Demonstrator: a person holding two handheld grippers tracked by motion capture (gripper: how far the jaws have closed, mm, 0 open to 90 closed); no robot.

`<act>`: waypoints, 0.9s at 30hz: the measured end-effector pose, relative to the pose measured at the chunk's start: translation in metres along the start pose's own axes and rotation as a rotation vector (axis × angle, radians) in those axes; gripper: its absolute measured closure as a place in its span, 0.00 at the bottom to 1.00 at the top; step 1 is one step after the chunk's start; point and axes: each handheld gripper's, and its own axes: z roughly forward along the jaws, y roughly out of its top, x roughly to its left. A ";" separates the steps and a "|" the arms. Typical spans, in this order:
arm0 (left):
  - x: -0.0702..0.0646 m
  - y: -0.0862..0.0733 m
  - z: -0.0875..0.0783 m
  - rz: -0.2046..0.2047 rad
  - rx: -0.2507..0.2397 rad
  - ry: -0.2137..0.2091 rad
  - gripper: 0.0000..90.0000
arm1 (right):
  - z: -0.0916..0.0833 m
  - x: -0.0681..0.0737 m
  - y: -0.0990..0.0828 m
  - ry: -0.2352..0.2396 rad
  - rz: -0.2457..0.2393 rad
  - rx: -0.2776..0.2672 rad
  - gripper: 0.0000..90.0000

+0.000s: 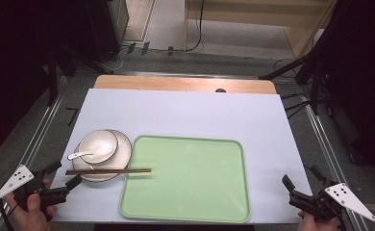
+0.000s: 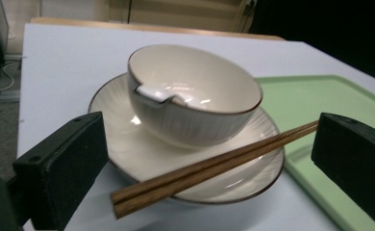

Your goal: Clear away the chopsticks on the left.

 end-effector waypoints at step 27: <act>-0.071 -0.003 0.074 0.102 0.285 -0.118 1.00 | 0.023 0.007 -0.003 0.017 -0.024 0.079 0.00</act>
